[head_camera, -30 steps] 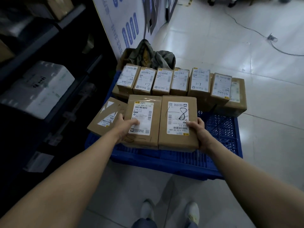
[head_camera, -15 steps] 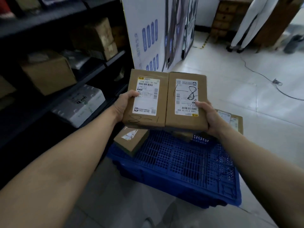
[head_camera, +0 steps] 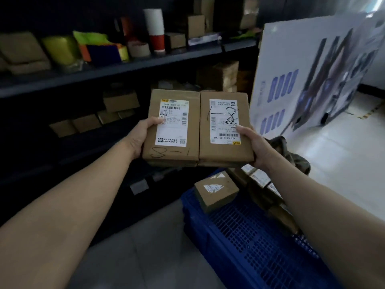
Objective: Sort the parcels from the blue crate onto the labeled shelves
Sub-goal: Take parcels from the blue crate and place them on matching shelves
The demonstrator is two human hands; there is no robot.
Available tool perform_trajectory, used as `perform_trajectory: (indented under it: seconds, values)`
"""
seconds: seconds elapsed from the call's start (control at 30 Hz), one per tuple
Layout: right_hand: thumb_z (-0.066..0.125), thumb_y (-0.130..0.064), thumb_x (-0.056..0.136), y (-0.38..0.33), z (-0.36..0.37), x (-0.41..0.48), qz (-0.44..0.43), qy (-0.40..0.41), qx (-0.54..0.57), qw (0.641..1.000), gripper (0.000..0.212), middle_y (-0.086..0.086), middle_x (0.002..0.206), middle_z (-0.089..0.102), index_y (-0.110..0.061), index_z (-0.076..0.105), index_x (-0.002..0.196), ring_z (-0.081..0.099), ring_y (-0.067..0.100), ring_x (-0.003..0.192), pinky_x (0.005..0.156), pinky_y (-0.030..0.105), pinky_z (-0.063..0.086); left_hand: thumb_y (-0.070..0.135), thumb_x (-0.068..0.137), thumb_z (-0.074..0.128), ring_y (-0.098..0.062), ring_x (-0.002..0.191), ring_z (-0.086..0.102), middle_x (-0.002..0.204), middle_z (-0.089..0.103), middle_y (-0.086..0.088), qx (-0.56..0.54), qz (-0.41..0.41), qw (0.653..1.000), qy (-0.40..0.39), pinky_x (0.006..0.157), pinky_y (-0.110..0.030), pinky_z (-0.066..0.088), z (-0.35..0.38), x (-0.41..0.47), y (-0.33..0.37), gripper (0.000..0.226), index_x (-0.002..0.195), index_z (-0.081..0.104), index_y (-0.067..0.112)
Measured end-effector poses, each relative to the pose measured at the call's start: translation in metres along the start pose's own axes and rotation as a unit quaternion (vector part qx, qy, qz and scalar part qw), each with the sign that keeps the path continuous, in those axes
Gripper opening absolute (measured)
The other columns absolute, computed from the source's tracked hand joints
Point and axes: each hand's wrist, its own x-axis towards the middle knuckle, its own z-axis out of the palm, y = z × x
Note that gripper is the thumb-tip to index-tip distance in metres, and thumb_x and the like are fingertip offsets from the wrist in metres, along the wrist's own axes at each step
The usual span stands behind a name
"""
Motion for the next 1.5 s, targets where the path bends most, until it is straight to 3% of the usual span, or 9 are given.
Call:
perform_trajectory:
  seconds: [0.23, 0.43, 0.7, 0.87, 0.97, 1.17, 1.27, 1.43, 1.5]
  values:
    - [0.065, -0.020, 0.086, 0.031, 0.095, 0.018, 0.071, -0.161, -0.038, 0.984, 0.044, 0.008, 0.103, 0.074, -0.026, 0.049, 0.127, 0.073, 0.025, 0.081, 0.061, 0.038, 0.058, 0.034, 0.083, 0.061, -0.026, 0.084, 0.073, 0.097, 0.075, -0.011, -0.046, 0.024, 0.981, 0.189, 0.068, -0.035, 0.059, -0.072, -0.125, -0.025, 0.023, 0.090, 0.077, 0.019]
    - [0.069, -0.026, 0.082, 0.076, 0.217, -0.018, 0.140, -0.337, -0.100, 0.926, 0.048, 0.006, 0.103, 0.075, -0.032, 0.051, 0.126, 0.074, 0.025, 0.083, 0.062, 0.042, 0.058, 0.038, 0.080, 0.062, -0.025, 0.085, 0.073, 0.099, 0.075, -0.009, -0.086, 0.051, 0.929, 0.357, 0.063, -0.033, 0.059, -0.125, -0.278, -0.055, 0.021, 0.084, 0.079, 0.026]
    - [0.071, -0.028, 0.081, 0.163, 0.409, -0.157, 0.198, -0.539, -0.171, 0.800, 0.056, 0.004, 0.107, 0.074, -0.033, 0.046, 0.131, 0.073, 0.024, 0.088, 0.066, 0.040, 0.059, 0.034, 0.083, 0.060, -0.026, 0.089, 0.072, 0.102, 0.074, -0.009, -0.153, 0.105, 0.795, 0.577, 0.072, -0.034, 0.057, -0.161, -0.521, -0.112, 0.030, 0.109, 0.067, 0.019]
    - [0.071, -0.027, 0.080, 0.232, 0.489, -0.285, 0.223, -0.621, -0.196, 0.725, 0.053, 0.005, 0.110, 0.073, -0.031, 0.050, 0.128, 0.072, 0.024, 0.092, 0.073, 0.041, 0.059, 0.034, 0.087, 0.057, -0.022, 0.079, 0.073, 0.097, 0.075, -0.006, -0.188, 0.103, 0.712, 0.669, 0.059, -0.028, 0.058, -0.157, -0.667, -0.157, 0.025, 0.104, 0.067, 0.020]
    - [0.068, -0.024, 0.082, 0.270, 0.525, -0.356, 0.236, -0.655, -0.205, 0.687, 0.053, 0.007, 0.113, 0.072, -0.029, 0.048, 0.131, 0.071, 0.026, 0.094, 0.077, 0.041, 0.059, 0.036, 0.088, 0.056, -0.020, 0.077, 0.073, 0.093, 0.076, -0.003, -0.188, 0.093, 0.675, 0.707, 0.060, -0.028, 0.057, -0.152, -0.739, -0.183, 0.022, 0.101, 0.067, 0.022]
    - [0.069, -0.023, 0.083, 0.335, 0.583, -0.494, 0.260, -0.712, -0.252, 0.601, 0.054, 0.006, 0.108, 0.073, -0.027, 0.047, 0.132, 0.072, 0.024, 0.087, 0.068, 0.038, 0.060, 0.039, 0.084, 0.059, -0.023, 0.080, 0.073, 0.096, 0.076, -0.006, -0.232, 0.097, 0.583, 0.773, 0.057, -0.029, 0.058, -0.131, -0.867, -0.241, 0.024, 0.099, 0.070, 0.024]
    - [0.069, -0.022, 0.082, 0.366, 0.604, -0.559, 0.274, -0.739, -0.278, 0.549, 0.057, 0.007, 0.108, 0.073, -0.028, 0.045, 0.134, 0.072, 0.025, 0.087, 0.065, 0.038, 0.059, 0.040, 0.084, 0.060, -0.025, 0.082, 0.073, 0.100, 0.075, -0.007, -0.254, 0.098, 0.534, 0.800, 0.067, -0.035, 0.059, -0.117, -0.919, -0.271, 0.027, 0.102, 0.070, 0.024]
    - [0.071, -0.025, 0.081, 0.418, 0.641, -0.652, 0.283, -0.789, -0.298, 0.456, 0.061, 0.008, 0.113, 0.072, -0.027, 0.045, 0.136, 0.070, 0.028, 0.095, 0.071, 0.042, 0.058, 0.044, 0.083, 0.060, -0.028, 0.088, 0.072, 0.101, 0.074, -0.008, -0.290, 0.103, 0.464, 0.831, 0.078, -0.041, 0.057, -0.098, -0.984, -0.312, 0.034, 0.109, 0.067, 0.022]
    - [0.073, -0.030, 0.078, 0.434, 0.655, -0.688, 0.276, -0.809, -0.313, 0.413, 0.066, 0.006, 0.113, 0.072, -0.031, 0.044, 0.137, 0.069, 0.030, 0.099, 0.078, 0.047, 0.057, 0.043, 0.083, 0.061, -0.029, 0.090, 0.072, 0.102, 0.074, -0.008, -0.298, 0.111, 0.429, 0.846, 0.074, -0.041, 0.058, -0.092, -1.006, -0.322, 0.036, 0.112, 0.065, 0.022]
